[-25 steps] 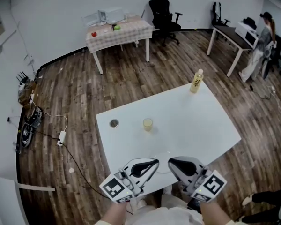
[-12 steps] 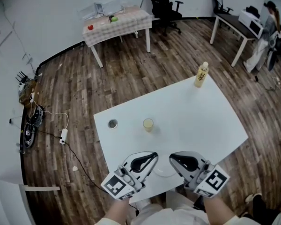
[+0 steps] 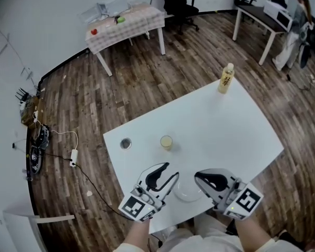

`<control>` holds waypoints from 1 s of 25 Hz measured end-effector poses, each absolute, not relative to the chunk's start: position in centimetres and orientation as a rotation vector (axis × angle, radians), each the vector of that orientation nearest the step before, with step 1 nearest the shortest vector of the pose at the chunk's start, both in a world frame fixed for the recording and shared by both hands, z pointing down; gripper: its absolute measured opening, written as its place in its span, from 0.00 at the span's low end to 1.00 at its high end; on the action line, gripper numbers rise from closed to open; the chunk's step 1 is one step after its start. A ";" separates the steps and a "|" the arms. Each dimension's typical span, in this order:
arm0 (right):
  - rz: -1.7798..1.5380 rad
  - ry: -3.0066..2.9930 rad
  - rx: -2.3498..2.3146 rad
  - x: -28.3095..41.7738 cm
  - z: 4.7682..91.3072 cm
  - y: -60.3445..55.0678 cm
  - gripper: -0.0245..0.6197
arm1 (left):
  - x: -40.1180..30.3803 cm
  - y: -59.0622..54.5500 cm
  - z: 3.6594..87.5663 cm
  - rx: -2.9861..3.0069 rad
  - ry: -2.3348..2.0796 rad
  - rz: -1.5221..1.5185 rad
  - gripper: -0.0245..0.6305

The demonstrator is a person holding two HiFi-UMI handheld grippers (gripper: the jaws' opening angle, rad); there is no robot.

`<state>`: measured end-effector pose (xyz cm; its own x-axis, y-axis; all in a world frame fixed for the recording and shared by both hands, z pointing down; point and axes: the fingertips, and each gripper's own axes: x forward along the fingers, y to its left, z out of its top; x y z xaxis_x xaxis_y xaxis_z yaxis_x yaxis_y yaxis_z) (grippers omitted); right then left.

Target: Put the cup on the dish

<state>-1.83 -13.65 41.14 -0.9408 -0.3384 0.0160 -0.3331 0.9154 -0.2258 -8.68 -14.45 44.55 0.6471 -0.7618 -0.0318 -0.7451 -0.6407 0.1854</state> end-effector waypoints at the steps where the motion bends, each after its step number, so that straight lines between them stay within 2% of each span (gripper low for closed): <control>1: -0.356 3.052 -0.539 -1.8 41.3 -13.8 0.09 | -8.8 -14.9 44.8 2.704 -1.261 -0.156 0.31; 4: -0.360 3.050 -0.550 -1.4 41.7 -14.2 0.09 | -8.9 -16.4 45.4 2.702 -1.289 -0.157 0.39; 11: -0.375 3.051 -0.599 -0.2 42.4 -14.8 0.09 | -10.1 -19.2 47.8 2.681 -1.339 -0.113 0.42; 17: -0.402 3.065 -0.635 0.9 43.3 -15.6 0.09 | -11.2 -21.7 50.7 2.652 -1.425 -0.015 0.51; 25: -0.404 3.093 -0.622 0.8 43.9 -16.7 0.09 | -12.2 -24.7 54.8 2.580 -1.482 0.085 0.52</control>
